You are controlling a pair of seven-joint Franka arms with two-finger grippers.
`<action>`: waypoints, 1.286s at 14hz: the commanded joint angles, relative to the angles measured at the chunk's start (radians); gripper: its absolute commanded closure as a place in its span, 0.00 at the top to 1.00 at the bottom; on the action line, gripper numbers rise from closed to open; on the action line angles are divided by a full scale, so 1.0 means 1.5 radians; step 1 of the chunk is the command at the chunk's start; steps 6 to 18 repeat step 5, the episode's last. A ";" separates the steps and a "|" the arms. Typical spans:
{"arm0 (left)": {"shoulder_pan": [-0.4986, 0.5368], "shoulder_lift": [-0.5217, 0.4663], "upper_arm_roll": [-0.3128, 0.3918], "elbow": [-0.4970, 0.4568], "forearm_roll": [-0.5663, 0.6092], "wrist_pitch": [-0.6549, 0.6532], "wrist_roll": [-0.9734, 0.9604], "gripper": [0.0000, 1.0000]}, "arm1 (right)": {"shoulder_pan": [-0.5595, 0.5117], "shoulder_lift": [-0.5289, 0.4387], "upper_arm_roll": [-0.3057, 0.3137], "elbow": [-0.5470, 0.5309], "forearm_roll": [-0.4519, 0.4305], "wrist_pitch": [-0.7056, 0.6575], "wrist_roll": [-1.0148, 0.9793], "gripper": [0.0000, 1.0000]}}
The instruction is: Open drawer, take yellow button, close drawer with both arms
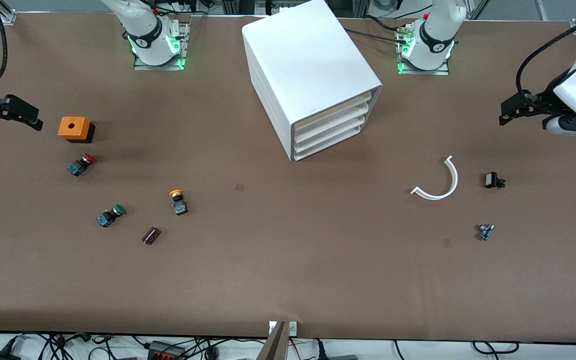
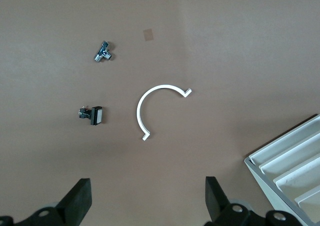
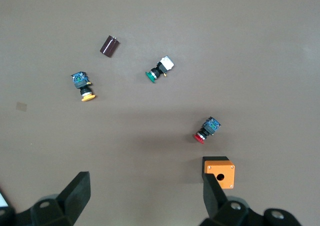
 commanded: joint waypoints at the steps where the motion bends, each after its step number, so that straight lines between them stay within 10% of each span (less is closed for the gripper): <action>1: -0.001 -0.004 -0.001 0.002 0.000 -0.008 -0.002 1.00 | -0.009 -0.017 0.009 -0.019 -0.004 0.009 0.005 1.00; 18: 0.000 -0.004 -0.001 0.001 0.000 -0.009 -0.002 1.00 | -0.007 -0.019 0.009 -0.020 -0.004 0.002 0.005 1.00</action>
